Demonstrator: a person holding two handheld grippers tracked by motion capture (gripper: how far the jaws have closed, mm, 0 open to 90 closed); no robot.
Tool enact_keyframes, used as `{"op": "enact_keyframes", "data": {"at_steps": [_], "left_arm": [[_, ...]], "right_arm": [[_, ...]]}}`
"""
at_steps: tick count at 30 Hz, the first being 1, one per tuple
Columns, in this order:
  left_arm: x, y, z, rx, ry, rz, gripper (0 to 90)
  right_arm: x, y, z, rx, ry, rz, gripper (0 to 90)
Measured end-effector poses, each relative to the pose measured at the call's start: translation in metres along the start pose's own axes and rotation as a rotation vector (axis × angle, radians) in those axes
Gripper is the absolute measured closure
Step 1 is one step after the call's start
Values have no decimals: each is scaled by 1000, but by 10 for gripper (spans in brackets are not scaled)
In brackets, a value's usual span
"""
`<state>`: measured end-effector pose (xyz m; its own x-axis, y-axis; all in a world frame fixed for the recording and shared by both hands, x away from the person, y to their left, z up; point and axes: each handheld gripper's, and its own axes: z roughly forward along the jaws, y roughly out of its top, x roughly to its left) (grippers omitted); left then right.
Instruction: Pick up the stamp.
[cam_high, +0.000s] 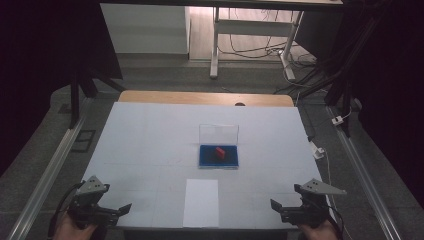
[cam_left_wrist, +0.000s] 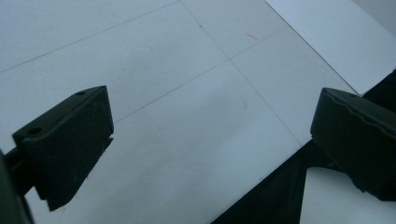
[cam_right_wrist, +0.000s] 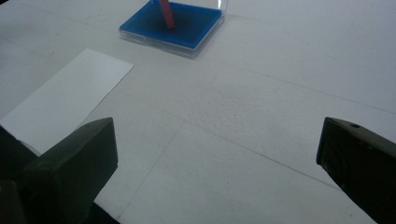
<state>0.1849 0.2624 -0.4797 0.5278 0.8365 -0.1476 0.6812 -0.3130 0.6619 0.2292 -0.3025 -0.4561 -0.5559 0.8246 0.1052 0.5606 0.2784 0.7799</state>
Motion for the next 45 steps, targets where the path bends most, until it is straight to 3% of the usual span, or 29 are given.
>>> {"op": "enact_keyframes", "data": {"at_steps": [11,22,30,37,45], "left_arm": [[0,0,-2,-48,-33,-10,0],[0,0,-2,-44,-35,-8,0],[2,-1,-2,-49,-41,-29,0],[2,-1,-2,-43,-40,-23,0],[1,-1,-1,-39,-38,-21,0]], "right_arm": [[4,1,2,22,13,-41,0],[4,2,4,38,28,-46,0],[4,2,3,33,28,-51,0],[8,6,2,7,27,-84,0],[10,10,6,18,48,-103,0]]}}
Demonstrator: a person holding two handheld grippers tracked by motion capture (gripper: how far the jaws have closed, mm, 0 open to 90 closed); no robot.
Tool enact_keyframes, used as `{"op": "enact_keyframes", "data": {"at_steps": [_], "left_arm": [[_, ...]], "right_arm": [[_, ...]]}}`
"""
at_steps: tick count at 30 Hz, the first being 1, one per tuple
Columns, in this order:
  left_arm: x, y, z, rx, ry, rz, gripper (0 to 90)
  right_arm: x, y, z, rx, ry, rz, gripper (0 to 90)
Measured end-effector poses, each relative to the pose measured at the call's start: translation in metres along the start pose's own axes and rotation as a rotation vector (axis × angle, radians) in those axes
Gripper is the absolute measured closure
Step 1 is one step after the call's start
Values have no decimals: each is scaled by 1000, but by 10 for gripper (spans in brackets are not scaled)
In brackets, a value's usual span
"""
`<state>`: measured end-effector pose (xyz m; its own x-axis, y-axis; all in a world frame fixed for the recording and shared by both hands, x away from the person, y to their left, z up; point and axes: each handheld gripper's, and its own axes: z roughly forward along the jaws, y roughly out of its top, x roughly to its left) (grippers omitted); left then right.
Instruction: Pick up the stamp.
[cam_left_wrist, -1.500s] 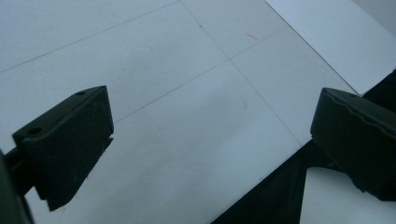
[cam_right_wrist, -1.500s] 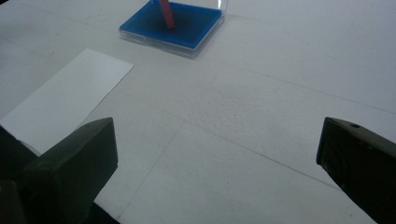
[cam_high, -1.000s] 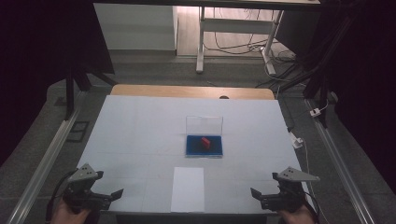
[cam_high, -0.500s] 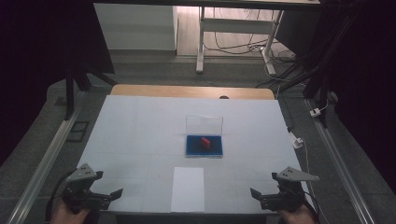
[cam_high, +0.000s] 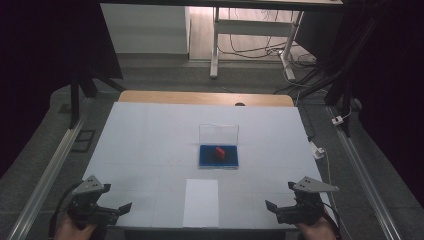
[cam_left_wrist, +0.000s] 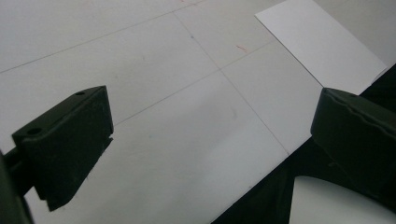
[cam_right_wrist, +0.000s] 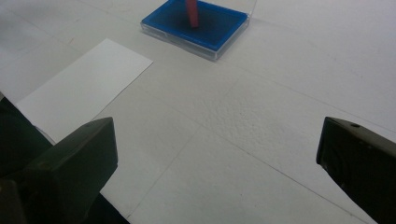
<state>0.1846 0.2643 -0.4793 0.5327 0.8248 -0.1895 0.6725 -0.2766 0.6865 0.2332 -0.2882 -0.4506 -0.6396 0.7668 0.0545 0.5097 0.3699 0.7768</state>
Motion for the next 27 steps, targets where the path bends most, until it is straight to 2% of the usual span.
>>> {"op": "enact_keyframes", "data": {"at_steps": [11,17,27], "left_arm": [[0,0,0,4,4,-3,0],[0,0,0,2,5,-8,0],[1,0,0,0,4,-12,0]], "right_arm": [[7,11,10,15,11,-64,0],[8,15,19,15,43,-56,0],[9,22,33,8,53,-72,0]]}}
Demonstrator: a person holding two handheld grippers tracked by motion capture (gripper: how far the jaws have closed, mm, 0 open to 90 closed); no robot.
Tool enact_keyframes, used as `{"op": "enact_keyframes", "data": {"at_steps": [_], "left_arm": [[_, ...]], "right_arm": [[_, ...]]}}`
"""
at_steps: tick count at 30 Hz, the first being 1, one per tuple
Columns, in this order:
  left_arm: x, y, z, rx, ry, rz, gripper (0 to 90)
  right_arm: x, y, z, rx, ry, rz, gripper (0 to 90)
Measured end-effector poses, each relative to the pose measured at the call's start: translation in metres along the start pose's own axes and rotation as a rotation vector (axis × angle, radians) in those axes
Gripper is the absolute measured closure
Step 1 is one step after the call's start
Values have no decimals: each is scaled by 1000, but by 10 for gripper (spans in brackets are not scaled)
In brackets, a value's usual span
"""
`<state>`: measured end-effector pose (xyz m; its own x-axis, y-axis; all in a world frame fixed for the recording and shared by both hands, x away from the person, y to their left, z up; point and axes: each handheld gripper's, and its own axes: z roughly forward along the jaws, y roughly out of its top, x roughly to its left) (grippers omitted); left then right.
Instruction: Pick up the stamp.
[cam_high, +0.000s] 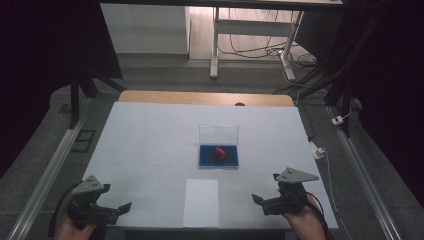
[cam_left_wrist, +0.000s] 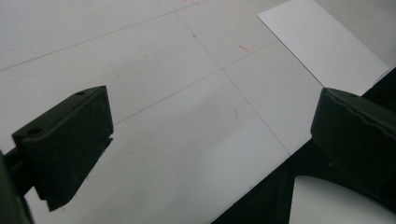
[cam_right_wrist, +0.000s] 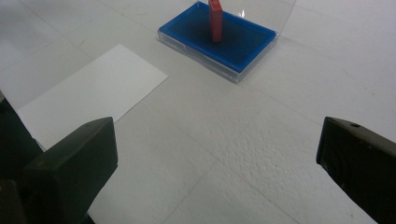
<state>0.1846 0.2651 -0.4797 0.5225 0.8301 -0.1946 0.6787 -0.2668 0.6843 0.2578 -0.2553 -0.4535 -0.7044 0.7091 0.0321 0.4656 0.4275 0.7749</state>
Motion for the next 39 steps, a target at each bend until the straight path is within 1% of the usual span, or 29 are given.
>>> {"op": "enact_keyframes", "data": {"at_steps": [6,12,15,22,25,28,29,33,39], "left_arm": [[0,0,0,0,0,-1,0],[0,0,0,0,-1,-2,0],[0,0,0,1,0,-1,0],[0,0,0,1,-1,-2,0],[0,0,0,1,0,-2,0],[0,0,0,0,0,-2,0],[0,0,0,-1,-1,-4,0],[0,0,0,-2,-1,-4,0],[0,0,0,-2,-2,-5,0]], "right_arm": [[1,6,7,-6,6,-11,0],[0,13,19,-3,21,3,0],[0,16,25,-1,33,-2,0],[1,26,37,5,29,-44,0],[1,29,43,10,33,-43,0],[0,33,47,22,32,-51,0],[0,34,49,19,38,-46,0],[0,38,57,23,47,-60,0],[-1,45,68,23,55,-52,0]]}}
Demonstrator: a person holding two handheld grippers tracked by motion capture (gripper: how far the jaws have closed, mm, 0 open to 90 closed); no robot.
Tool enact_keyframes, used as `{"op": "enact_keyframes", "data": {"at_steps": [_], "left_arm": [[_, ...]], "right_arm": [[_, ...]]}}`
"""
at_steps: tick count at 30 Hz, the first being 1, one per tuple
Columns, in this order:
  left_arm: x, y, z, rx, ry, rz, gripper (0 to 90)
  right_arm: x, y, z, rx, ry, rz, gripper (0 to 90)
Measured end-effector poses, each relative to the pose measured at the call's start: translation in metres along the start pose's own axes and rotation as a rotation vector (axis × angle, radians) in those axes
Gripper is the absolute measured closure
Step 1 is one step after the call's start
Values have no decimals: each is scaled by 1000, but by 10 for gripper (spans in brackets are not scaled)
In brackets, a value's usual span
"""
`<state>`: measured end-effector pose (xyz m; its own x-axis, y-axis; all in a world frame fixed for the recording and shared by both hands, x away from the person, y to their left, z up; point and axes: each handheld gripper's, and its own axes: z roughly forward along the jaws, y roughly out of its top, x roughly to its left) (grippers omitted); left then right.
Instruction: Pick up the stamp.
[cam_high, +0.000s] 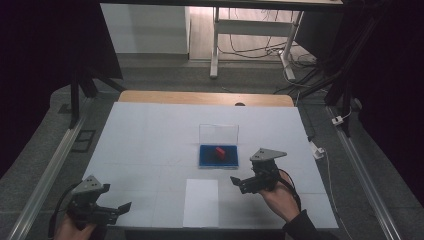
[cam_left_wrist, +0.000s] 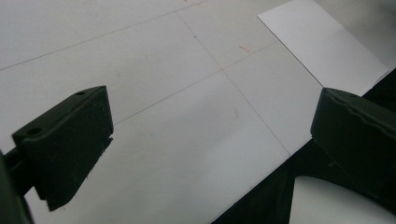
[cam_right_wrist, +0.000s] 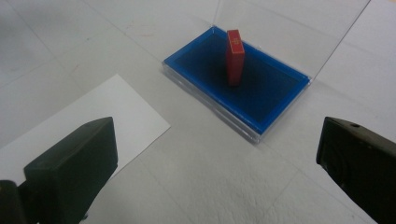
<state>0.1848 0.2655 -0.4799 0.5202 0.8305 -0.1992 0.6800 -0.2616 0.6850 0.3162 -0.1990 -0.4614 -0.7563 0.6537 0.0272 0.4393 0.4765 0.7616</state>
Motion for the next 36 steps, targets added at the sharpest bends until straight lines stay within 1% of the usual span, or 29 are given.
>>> {"op": "enact_keyframes", "data": {"at_steps": [5,6,7,11,19,20,24,26,27,29,30,36], "left_arm": [[0,0,0,-1,-1,-1,0],[0,0,0,-1,0,0,0],[0,0,0,0,0,0,0],[0,0,0,0,-1,0,0],[0,0,0,1,-1,1,0],[0,0,0,0,-1,1,0],[0,0,0,1,-2,1,0],[0,0,0,0,-2,0,0],[0,0,0,0,-2,1,0],[0,0,0,0,-2,1,0],[0,0,0,1,-2,2,0],[0,0,0,2,-4,1,0]], "right_arm": [[-2,4,7,12,-7,6,0],[-4,6,11,17,-7,7,0],[-5,7,13,23,-11,2,0],[-8,12,21,32,-15,7,0],[-10,20,34,48,-23,8,0],[-10,21,39,47,-22,11,0],[-10,25,47,59,-19,1,0],[-10,26,49,58,-14,4,0],[-10,28,53,63,-13,-4,0],[-10,29,55,68,-17,-8,0],[-11,31,60,69,-18,-10,0],[-13,35,74,91,-23,-16,0]]}}
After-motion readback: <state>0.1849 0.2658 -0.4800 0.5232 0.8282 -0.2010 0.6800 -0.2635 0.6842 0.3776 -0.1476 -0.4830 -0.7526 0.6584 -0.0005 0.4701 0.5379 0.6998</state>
